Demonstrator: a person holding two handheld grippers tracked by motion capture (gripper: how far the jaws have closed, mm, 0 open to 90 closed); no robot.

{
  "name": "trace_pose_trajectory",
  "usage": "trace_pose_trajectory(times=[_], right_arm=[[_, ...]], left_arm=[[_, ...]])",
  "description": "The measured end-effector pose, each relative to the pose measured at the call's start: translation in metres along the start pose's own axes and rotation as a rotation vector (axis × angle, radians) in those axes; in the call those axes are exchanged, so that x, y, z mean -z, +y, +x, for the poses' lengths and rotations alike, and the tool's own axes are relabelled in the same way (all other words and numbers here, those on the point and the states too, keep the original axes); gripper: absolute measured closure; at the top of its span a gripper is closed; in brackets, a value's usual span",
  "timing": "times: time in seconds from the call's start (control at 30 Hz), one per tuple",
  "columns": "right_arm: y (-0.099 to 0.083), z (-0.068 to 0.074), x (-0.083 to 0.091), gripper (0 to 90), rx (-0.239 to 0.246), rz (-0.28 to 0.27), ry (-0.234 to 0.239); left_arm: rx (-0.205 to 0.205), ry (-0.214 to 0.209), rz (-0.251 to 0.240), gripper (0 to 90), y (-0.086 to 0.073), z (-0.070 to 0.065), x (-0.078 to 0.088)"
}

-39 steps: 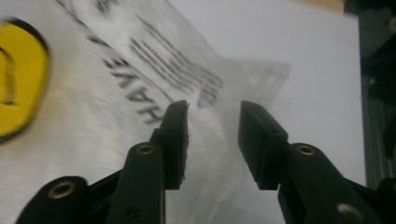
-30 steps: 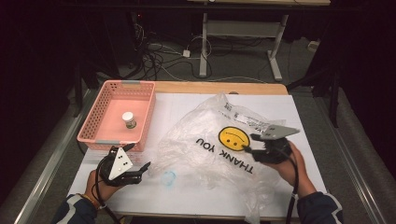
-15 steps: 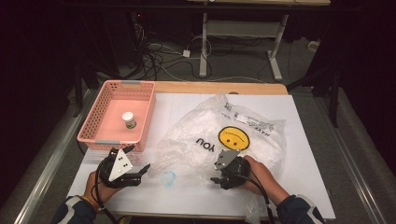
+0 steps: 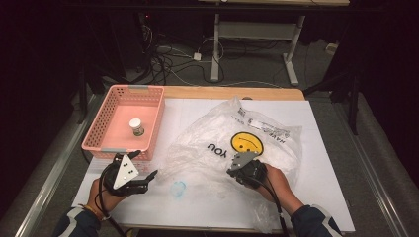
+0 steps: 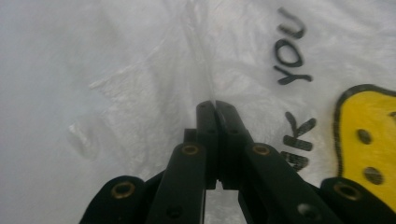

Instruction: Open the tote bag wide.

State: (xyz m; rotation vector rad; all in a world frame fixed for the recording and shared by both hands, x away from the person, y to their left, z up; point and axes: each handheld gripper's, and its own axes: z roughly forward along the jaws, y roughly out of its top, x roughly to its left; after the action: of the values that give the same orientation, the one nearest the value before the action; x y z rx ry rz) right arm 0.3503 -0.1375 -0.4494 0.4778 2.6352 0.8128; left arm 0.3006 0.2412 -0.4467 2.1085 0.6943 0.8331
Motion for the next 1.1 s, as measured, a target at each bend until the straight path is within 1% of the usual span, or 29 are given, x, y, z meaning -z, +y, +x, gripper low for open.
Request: trace_pose_trajectory(times=[0.03,0.07,0.1,0.13,0.17,0.2,0.27,0.33,0.37,0.4,0.43,0.47,0.5,0.53,0.57,0.6,0.63,0.67,0.7,0.73,0.77,0.8,0.83,0.87,0.9,0.97,1.03,1.07,1.1], right_arm=[[0.002,-0.005,0.002,90.0,-0.015,-0.019,-0.024],[0.006,-0.013,0.006,90.0,-0.049,-0.06,-0.063],[0.009,-0.017,0.008,90.0,-0.06,-0.073,-0.087],[0.009,-0.017,0.008,90.0,-0.06,-0.073,-0.087],[0.014,-0.025,0.013,90.0,-0.081,-0.104,-0.126],[0.016,-0.028,0.015,90.0,-0.086,-0.123,-0.147],[0.021,-0.033,0.019,90.0,-0.096,-0.148,-0.164],[0.026,-0.037,0.025,90.0,-0.098,-0.164,-0.189],[0.03,-0.039,0.029,90.0,-0.103,-0.178,-0.2],[0.031,-0.042,0.031,90.0,-0.099,-0.19,-0.201],[0.034,-0.043,0.035,90.0,-0.104,-0.204,-0.206],[0.034,-0.043,0.035,90.0,-0.104,-0.204,-0.206],[0.04,-0.046,0.044,90.0,-0.113,-0.236,-0.227],[0.042,-0.047,0.047,90.0,-0.115,-0.247,-0.234],[0.042,-0.047,0.047,90.0,-0.115,-0.247,-0.234],[0.048,-0.048,0.055,90.0,-0.117,-0.277,-0.255],[0.048,-0.048,0.055,90.0,-0.117,-0.277,-0.255],[0.052,-0.049,0.061,90.0,-0.114,-0.301,-0.28],[0.052,-0.049,0.061,90.0,-0.114,-0.301,-0.28],[0.054,-0.049,0.065,90.0,-0.117,-0.32,-0.301],[0.054,-0.049,0.065,90.0,-0.117,-0.32,-0.301],[0.056,-0.049,0.069,90.0,-0.12,-0.336,-0.338],[0.056,-0.049,0.069,90.0,-0.12,-0.336,-0.338],[0.055,-0.049,0.073,90.0,-0.129,-0.355,-0.356],[0.055,-0.049,0.073,90.0,-0.129,-0.355,-0.356],[0.055,-0.048,0.076,90.0,-0.131,-0.374,-0.367],[0.055,-0.046,0.081,90.0,-0.133,-0.388,-0.374],[0.055,-0.046,0.081,90.0,-0.133,-0.388,-0.374],[0.056,-0.045,0.081,90.0,-0.133,-0.393,-0.374]], left_arm=[[0.011,0.008,-0.003,19.1,0.001,0.003,0.0],[0.022,0.014,-0.009,18.9,0.003,0.007,0.001],[0.032,0.024,-0.013,18.9,0.005,0.011,0.003],[0.042,0.032,-0.019,18.9,0.006,0.014,0.003],[0.055,0.035,-0.032,18.7,0.008,0.02,0.005],[0.067,0.038,-0.029,18.7,0.009,0.024,0.006],[0.074,0.061,-0.017,18.8,0.012,0.032,0.007],[0.101,0.064,-0.008,18.7,0.016,0.043,0.007],[0.108,0.071,0.003,17.5,0.02,0.05,0.005],[0.109,0.074,0.017,15.7,0.022,0.055,0.004],[0.114,0.072,0.043,15.5,0.026,0.061,0.001],[0.114,0.074,0.069,15.5,0.03,0.067,-0.002],[0.113,0.082,0.086,15.6,0.035,0.078,-0.008],[0.113,0.082,0.086,15.6,0.035,0.078,-0.008],[0.115,0.076,0.099,15.6,0.038,0.084,-0.011],[0.115,0.08,0.11,15.6,0.042,0.089,-0.015],[0.115,0.077,0.125,15.6,0.044,0.094,-0.018],[0.123,0.073,0.154,15.4,0.047,0.098,-0.022],[0.13,0.075,0.189,15.4,0.048,0.102,-0.025],[0.144,0.079,0.225,15.3,0.05,0.106,-0.029],[0.148,0.071,0.238,15.3,0.05,0.11,-0.033],[0.153,0.063,0.25,15.3,0.051,0.113,-0.037],[0.162,0.057,0.268,15.3,0.051,0.116,-0.04],[0.165,0.051,0.281,15.3,0.051,0.119,-0.043],[0.165,0.049,0.296,15.3,0.051,0.121,-0.046],[0.175,0.054,0.328,15.3,0.051,0.124,-0.052],[0.158,0.051,0.366,15.3,0.052,0.126,-0.06],[0.161,0.05,0.377,15.3,0.051,0.126,-0.063],[0.165,0.04,0.395,15.4,0.051,0.129,-0.068]])
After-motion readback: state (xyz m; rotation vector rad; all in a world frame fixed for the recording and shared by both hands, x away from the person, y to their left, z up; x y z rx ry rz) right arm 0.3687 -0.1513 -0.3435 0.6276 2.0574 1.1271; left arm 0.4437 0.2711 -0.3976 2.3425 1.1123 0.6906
